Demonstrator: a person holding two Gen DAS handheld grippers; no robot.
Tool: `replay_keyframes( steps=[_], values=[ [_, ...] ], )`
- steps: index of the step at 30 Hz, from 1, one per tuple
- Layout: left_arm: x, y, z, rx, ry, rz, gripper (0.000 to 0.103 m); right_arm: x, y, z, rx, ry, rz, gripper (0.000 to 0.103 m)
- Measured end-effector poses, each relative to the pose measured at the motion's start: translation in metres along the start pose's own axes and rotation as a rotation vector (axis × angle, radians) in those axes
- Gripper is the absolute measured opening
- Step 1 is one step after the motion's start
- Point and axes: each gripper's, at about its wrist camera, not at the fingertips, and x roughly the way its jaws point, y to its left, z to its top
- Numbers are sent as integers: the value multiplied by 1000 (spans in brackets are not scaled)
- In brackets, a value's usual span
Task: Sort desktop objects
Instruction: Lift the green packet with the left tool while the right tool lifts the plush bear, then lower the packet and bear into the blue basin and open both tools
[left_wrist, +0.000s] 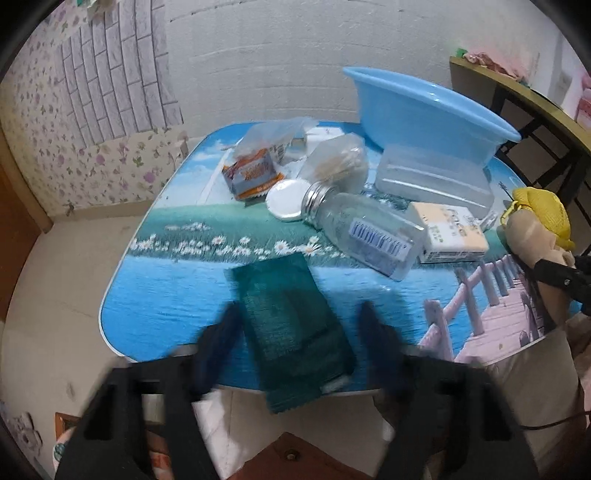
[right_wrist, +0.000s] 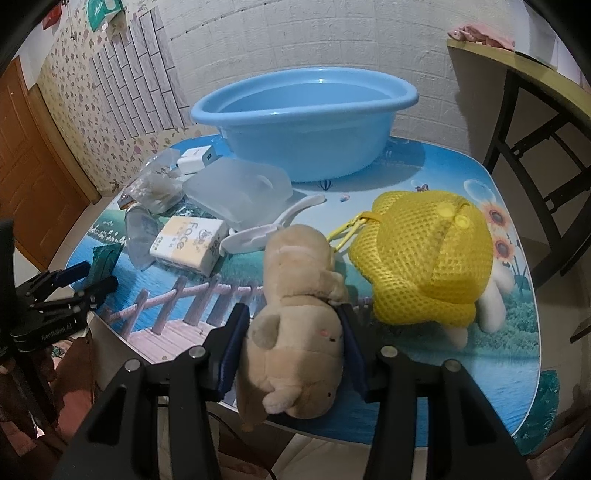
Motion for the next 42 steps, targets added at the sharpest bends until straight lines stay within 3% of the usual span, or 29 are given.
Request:
replay_keyframes(
  steps=[6, 9, 19, 31, 42],
  values=[
    [-1, -1, -1, 5, 5, -20, 45, 10, 0, -3, -8, 40, -1, 54],
    [-1, 1, -1, -7, 8, -34, 45, 10, 1, -5, -14, 31, 14, 47],
    [-3, 2, 4, -28, 30, -68, 45, -10, -3, 1, -2, -35, 27, 46],
    [-29, 1, 26, -18, -39, -90, 45, -23, 2, 9, -6, -79, 43, 46],
    [-47, -6, 59, -18, -71, -159, 45, -43, 6, 27, -15, -147, 71, 46]
  ],
)
